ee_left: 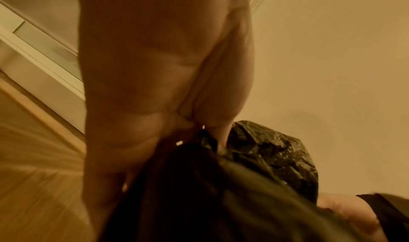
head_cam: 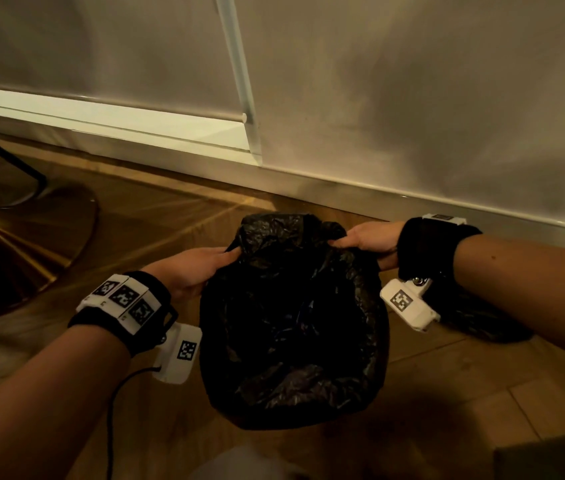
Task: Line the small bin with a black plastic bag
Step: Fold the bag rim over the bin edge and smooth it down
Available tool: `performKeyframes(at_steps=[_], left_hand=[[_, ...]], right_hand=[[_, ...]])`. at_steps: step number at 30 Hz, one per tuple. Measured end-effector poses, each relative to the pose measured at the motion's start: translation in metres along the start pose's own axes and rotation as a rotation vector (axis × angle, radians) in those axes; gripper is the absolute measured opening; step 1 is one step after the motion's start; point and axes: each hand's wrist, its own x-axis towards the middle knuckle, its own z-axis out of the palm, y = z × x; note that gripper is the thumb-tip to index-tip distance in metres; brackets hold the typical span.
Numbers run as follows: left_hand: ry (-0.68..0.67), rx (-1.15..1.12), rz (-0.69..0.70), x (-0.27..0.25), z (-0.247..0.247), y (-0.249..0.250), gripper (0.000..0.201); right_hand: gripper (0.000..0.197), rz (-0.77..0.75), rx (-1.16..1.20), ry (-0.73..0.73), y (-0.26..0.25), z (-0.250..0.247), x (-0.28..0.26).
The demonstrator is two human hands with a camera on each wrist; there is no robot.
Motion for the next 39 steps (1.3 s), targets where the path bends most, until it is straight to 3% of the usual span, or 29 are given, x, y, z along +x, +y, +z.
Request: performKeyframes(at_steps=[4, 8, 11, 12, 15, 20, 24, 25, 27, 29, 33, 35, 39], left_hand=[[-0.093, -0.017, -0.040, -0.008, -0.006, -0.018, 0.038], [-0.036, -0.084, 0.021, -0.010, -0.006, -0.026, 0.042], [0.025, -0.148, 0.020, -0.008, -0.005, -0.028, 0.047], [0.050, -0.170, 0.018, -0.007, -0.004, -0.029, 0.044], [0.127, -0.211, 0.008, -0.002, -0.002, -0.034, 0.029], [0.162, -0.161, -0.034, 0.004, -0.003, -0.033, 0.025], [0.152, -0.108, -0.030, 0.005, -0.003, -0.030, 0.017], [0.141, -0.092, -0.024, 0.005, -0.002, -0.029, 0.015], [0.142, -0.075, -0.013, 0.005, -0.001, -0.027, 0.019], [0.163, -0.064, -0.002, 0.006, -0.001, -0.026, 0.023], [0.128, -0.159, -0.020, 0.008, 0.000, -0.026, 0.017], [0.098, -0.243, -0.079, 0.006, -0.002, -0.022, 0.025], [-0.016, -0.110, -0.031, 0.010, -0.006, -0.017, 0.062]], right_hand=[[0.035, 0.004, 0.073, -0.025, 0.008, 0.007, 0.000], [0.039, -0.018, 0.128, -0.041, 0.010, 0.012, 0.000], [0.066, -0.016, 0.142, -0.056, 0.013, 0.013, 0.004], [0.065, -0.019, 0.149, -0.060, 0.013, 0.014, 0.006], [0.036, -0.032, 0.189, -0.043, 0.012, 0.018, 0.009], [0.039, -0.004, 0.190, -0.004, 0.010, 0.021, 0.015], [0.019, -0.013, 0.067, 0.039, 0.008, 0.022, 0.018], [0.018, -0.041, 0.013, 0.077, 0.006, 0.020, 0.018], [0.036, -0.092, -0.070, 0.127, 0.003, 0.018, 0.017], [0.048, -0.113, -0.154, 0.097, -0.002, 0.017, 0.015], [0.030, -0.025, 0.020, 0.021, -0.005, 0.020, 0.016], [0.028, 0.036, 0.125, -0.020, -0.008, 0.022, 0.016], [0.059, 0.126, -0.066, -0.186, -0.015, 0.023, 0.014]])
